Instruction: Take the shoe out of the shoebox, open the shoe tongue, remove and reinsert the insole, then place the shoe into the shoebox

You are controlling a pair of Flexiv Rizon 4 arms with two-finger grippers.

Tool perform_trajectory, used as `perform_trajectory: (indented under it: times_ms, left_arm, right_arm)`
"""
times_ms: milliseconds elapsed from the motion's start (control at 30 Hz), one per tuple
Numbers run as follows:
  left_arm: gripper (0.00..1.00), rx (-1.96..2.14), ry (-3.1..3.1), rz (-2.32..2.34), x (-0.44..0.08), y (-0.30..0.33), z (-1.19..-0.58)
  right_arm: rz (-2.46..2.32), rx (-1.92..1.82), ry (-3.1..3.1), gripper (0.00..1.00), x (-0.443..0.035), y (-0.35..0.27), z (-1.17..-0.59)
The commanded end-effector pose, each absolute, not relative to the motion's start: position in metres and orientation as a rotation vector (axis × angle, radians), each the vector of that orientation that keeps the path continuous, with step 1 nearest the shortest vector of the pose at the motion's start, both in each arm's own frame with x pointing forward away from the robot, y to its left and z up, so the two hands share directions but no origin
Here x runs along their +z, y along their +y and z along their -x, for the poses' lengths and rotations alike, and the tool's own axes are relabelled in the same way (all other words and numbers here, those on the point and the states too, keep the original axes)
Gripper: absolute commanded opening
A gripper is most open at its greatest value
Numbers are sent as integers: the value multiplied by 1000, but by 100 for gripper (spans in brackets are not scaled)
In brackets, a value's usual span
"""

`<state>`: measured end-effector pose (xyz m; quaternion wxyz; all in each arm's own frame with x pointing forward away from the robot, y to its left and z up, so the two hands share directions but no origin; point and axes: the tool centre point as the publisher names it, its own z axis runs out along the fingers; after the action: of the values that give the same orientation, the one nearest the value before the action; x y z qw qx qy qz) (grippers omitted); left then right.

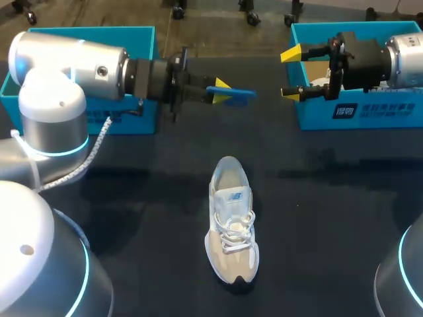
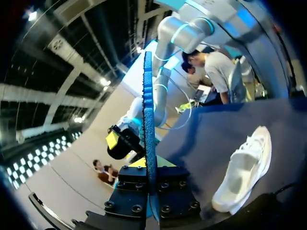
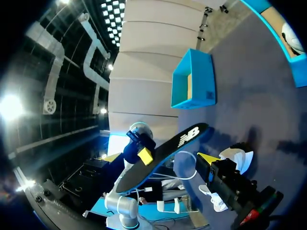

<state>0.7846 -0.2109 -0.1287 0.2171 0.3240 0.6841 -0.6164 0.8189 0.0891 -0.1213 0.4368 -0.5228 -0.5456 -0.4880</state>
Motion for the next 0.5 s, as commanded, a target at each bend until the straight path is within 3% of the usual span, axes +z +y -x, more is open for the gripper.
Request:
perform_trajectory:
  times_ms: [33, 167, 500]
  left_arm:
    - [0, -1770, 2118, -704, -122, -199, -771]
    - [0, -1792, 2705, 59, -128, -194, -787]
    - [0, -1792, 2705, 59, -128, -194, -787]
  right_arm:
    - [1301, -1213, -1359, 100, -122, 90, -819]
    - [1301, -1213, -1359, 100, -122, 90, -819]
    - [1301, -1213, -1359, 100, -122, 90, -819]
